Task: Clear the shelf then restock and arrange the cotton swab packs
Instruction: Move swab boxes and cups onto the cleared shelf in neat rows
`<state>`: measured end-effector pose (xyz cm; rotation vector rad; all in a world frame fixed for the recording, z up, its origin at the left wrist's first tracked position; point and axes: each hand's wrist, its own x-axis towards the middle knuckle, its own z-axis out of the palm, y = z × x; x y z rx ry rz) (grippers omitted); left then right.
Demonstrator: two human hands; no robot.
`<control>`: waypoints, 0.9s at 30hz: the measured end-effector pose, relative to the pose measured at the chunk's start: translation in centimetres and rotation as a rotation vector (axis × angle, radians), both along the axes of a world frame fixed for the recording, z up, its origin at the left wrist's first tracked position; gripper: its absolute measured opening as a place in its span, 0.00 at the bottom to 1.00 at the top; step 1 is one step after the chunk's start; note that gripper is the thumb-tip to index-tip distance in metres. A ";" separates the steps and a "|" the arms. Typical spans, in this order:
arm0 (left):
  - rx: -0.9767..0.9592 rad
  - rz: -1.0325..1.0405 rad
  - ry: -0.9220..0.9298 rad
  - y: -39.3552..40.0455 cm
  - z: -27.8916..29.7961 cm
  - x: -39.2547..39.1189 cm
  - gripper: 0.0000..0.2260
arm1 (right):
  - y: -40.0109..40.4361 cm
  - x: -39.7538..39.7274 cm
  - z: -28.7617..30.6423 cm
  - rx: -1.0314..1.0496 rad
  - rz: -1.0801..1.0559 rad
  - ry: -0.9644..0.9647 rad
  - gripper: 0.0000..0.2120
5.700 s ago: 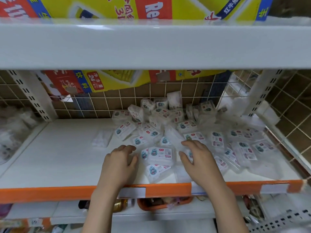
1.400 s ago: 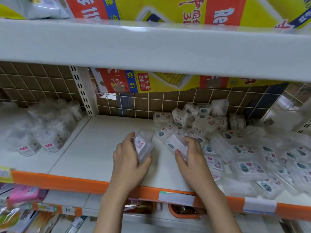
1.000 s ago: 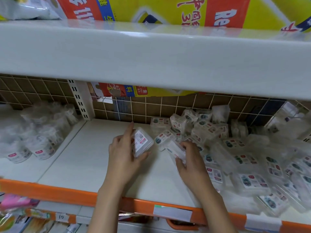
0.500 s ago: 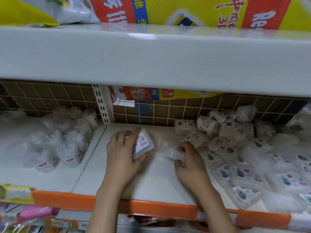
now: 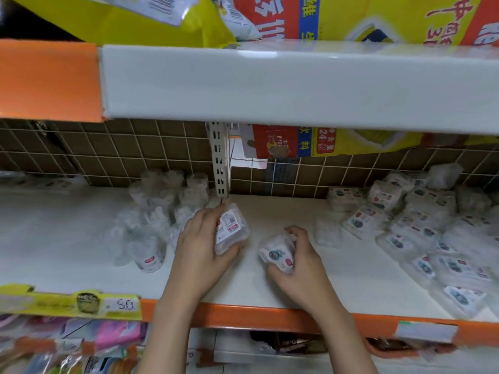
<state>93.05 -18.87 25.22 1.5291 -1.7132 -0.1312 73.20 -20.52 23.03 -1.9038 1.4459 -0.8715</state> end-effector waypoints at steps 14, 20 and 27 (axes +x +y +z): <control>0.049 0.037 -0.113 -0.1 0.3 -0.8 0.31 | -0.8 -0.8 0.0 -0.078 -0.044 0.073 0.30; 0.035 0.017 -0.141 0.6 0.3 1.3 0.30 | -1.3 1.1 0.3 -0.264 -0.083 0.196 0.30; -0.006 0.070 -0.113 2.1 1.2 9.8 0.32 | -0.7 9.7 3.0 -0.320 -0.013 0.019 0.28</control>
